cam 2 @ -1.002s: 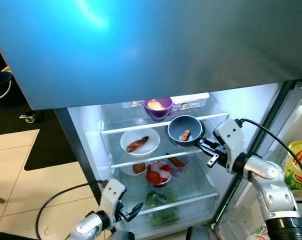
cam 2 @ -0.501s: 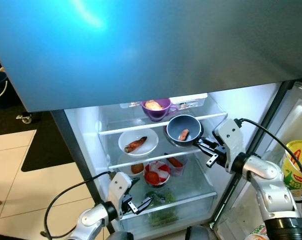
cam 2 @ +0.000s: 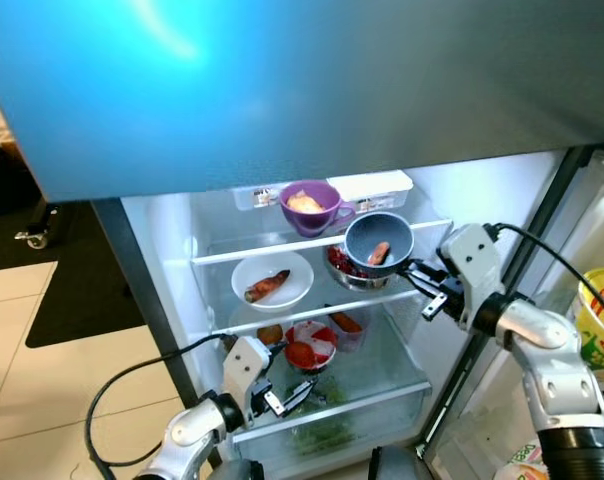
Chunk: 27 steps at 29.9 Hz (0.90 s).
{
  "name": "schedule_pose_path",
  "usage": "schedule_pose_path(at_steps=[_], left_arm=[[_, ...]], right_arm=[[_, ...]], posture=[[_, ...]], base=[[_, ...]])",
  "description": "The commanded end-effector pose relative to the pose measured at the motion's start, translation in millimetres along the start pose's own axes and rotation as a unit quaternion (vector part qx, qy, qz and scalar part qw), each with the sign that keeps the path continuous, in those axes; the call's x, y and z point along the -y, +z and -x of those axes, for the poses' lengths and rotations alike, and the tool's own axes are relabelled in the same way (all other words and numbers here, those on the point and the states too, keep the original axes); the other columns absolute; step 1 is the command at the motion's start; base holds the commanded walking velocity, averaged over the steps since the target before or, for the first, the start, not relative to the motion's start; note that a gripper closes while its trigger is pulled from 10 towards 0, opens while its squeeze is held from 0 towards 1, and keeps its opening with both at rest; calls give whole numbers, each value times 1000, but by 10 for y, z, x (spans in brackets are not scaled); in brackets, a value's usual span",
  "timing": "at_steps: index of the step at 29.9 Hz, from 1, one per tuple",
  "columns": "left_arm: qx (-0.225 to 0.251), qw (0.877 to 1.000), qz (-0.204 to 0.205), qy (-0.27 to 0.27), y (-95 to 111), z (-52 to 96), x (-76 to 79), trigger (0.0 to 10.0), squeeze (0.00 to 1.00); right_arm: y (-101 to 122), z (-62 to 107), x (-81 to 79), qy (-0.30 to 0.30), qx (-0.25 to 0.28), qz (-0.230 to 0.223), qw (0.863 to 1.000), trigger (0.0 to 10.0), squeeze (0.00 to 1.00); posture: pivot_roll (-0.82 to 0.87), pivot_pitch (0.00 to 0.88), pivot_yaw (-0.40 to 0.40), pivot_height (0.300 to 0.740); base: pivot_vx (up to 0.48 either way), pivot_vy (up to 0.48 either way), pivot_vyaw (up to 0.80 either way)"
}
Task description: Restocking fridge
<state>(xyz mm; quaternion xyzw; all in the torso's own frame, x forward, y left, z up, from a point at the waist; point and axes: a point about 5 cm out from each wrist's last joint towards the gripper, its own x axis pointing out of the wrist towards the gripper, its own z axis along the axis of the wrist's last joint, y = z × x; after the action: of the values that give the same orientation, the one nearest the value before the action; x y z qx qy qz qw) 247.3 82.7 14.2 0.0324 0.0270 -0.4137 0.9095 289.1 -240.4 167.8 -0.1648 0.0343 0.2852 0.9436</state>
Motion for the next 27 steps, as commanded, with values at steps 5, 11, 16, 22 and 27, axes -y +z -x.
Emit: schedule_pose_path(at_steps=[5, 11, 16, 22, 27], left_arm=[[19, 999, 13, 24, 31, 19, -13, 10000, 0], [39, 999, 20, 23, 77, -23, 54, 10000, 0], [43, 999, 20, 24, 96, -39, 57, 10000, 0], [43, 999, 19, 26, 99, -39, 56, 10000, 0], [45, 998, 18, 29, 110, -37, 49, 10000, 0]], right_arm=[[-353, 96, -49, -8, -50, -74, 996, 10000, 0], [-219, 90, -33, 8, -36, -102, 994, 10000, 0], [-142, 12, -147, 33, -28, -139, 989, 10000, 0], [-64, -45, -293, 76, -23, -174, 982, 10000, 0], [57, -129, -318, 70, -1, -194, 978, 10000, 0]], posture=[[-101, 0, 77, 551], [-105, 0, 68, 551], [-105, 0, 65, 551], [-107, 0, 65, 551], [-106, 0, 64, 551]], base=[[0, 0, 0], [0, 0, 0], [0, 0, 0], [0, 0, 0], [0, 0, 0]])
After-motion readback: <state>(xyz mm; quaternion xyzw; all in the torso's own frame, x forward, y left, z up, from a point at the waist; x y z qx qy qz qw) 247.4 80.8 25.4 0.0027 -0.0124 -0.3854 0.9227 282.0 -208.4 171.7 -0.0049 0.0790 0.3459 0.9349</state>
